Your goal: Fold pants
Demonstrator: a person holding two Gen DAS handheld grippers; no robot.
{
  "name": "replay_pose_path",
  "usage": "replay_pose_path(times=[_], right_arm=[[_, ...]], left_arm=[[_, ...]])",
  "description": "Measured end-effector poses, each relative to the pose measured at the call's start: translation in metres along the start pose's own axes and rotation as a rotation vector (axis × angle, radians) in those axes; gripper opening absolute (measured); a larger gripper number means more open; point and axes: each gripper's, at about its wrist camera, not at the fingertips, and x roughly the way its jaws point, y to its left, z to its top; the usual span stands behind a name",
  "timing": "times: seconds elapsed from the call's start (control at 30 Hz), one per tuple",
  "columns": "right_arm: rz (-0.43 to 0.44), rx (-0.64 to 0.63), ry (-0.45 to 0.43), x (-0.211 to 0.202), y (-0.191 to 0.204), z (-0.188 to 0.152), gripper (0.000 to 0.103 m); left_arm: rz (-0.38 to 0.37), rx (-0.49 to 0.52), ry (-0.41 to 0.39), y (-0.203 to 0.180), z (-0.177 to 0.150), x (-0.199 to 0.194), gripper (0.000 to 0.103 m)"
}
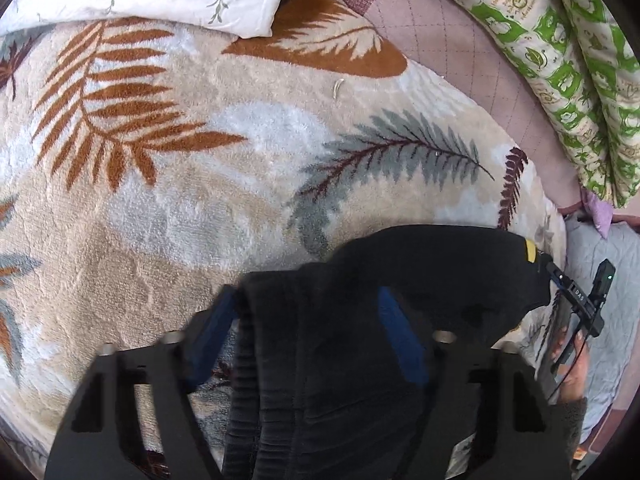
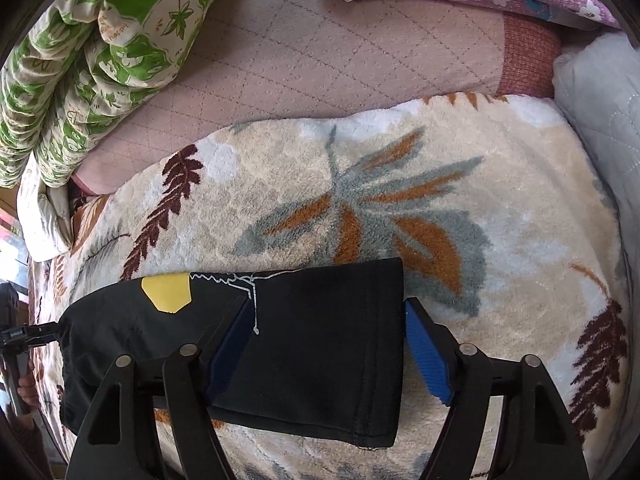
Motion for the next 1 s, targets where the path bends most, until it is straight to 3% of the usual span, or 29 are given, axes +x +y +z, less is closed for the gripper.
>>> replay_pose_path(times=[0.03, 0.1, 0.17, 0.2, 0.6, 1.0], right_arm=[[-0.002, -0.002, 0.005, 0.001, 0.000, 0.000, 0.062], [-0.034, -0.017, 0.015, 0.002, 0.000, 0.001, 0.043], [-0.028, -0.024, 0.027, 0.001, -0.003, 0.001, 0.017], [-0.003, -0.020, 0.029, -0.001, -0.004, 0.000, 0.014], [-0.066, -0.155, -0.085, -0.059, 0.020, -0.019, 0.014], [-0.105, -0.219, -0.241, -0.131, 0.023, -0.085, 0.014]], left_arm=[[0.013, 0.005, 0.003, -0.002, 0.000, 0.001, 0.038], [0.061, 0.018, 0.000, -0.004, -0.002, 0.003, 0.031], [0.089, 0.030, -0.015, -0.007, -0.004, 0.002, 0.028], [0.098, 0.029, -0.020, -0.008, -0.005, 0.000, 0.028], [0.202, 0.097, -0.203, -0.030, -0.040, -0.056, 0.026], [0.235, 0.092, -0.353, -0.036, -0.110, -0.094, 0.026]])
